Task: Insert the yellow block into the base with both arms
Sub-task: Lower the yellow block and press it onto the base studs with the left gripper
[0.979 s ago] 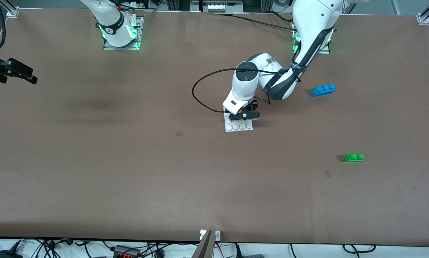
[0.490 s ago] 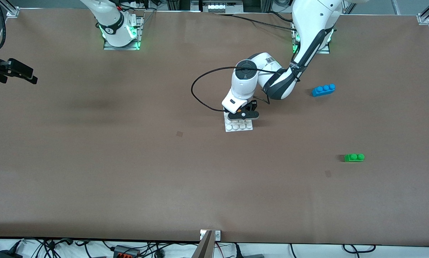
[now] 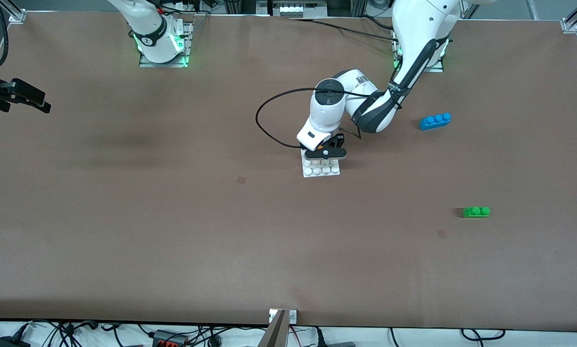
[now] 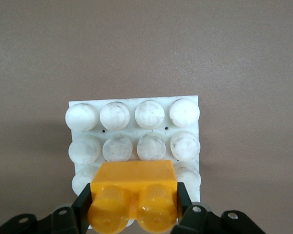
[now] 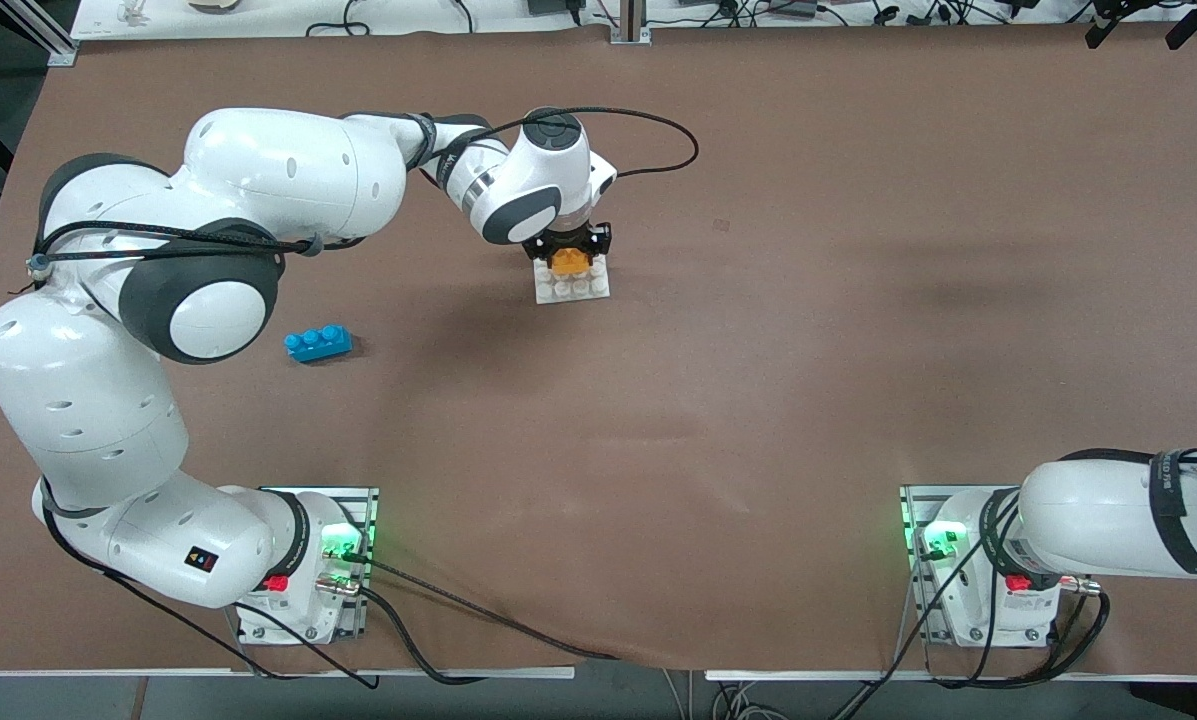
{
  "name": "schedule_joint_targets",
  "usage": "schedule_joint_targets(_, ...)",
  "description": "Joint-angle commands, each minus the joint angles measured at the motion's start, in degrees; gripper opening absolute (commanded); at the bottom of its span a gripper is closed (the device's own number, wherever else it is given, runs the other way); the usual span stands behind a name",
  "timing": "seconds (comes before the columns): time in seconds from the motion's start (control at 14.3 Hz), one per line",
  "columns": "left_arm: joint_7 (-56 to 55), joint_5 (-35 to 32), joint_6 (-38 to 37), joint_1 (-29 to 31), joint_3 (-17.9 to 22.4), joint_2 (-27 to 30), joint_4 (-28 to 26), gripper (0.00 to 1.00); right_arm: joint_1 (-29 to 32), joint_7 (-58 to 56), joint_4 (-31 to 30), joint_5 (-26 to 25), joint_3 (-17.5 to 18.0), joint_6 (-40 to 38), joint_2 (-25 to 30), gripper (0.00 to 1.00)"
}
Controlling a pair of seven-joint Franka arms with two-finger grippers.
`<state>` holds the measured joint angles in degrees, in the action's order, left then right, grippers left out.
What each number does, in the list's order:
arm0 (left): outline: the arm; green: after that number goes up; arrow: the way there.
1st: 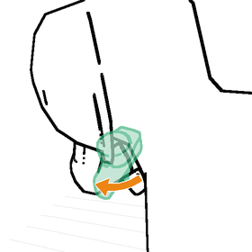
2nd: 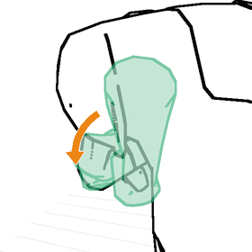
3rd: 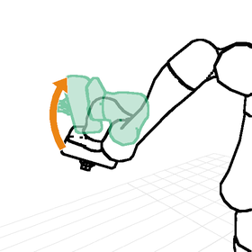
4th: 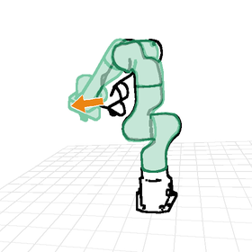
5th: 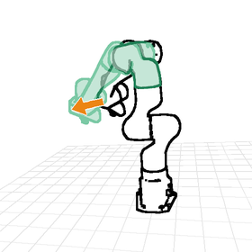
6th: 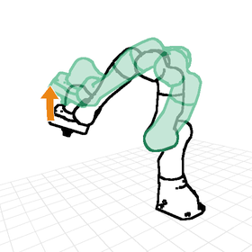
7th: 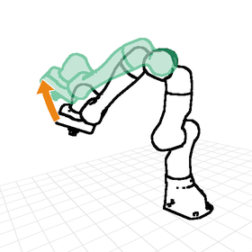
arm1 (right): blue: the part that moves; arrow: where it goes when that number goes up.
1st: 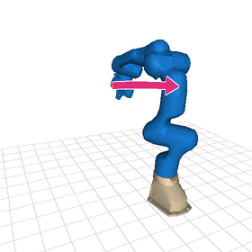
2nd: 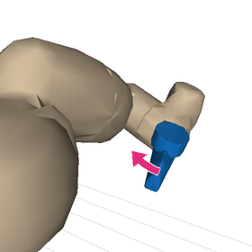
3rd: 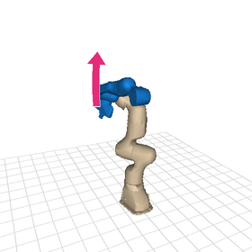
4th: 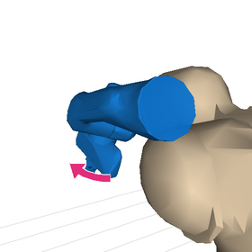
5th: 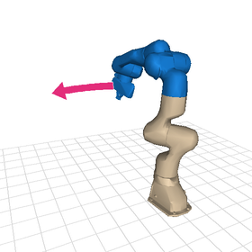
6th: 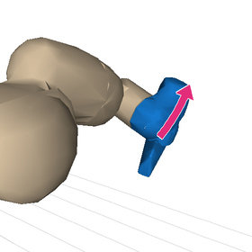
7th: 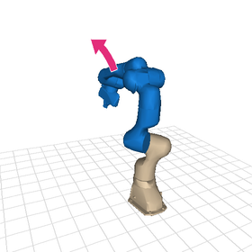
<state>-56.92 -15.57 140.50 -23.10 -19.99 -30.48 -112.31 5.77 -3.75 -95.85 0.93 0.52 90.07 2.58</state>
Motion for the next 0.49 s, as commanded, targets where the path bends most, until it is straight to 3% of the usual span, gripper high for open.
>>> schedule_joint_targets(0.0,-1.1,-1.9,1.1,2.8,-2.8,-0.5,-2.4,0.47,-0.1,1.0,-0.6,-0.1,0.3,0.4,0.6,1.0)
schedule_joint_targets(0.42,-0.7,-3.4,1.2,4.2,-3.3,-0.6,-2.4,0.47,-0.6,1.0,-0.6,-0.2,0.4,0.4,0.6,1.0)
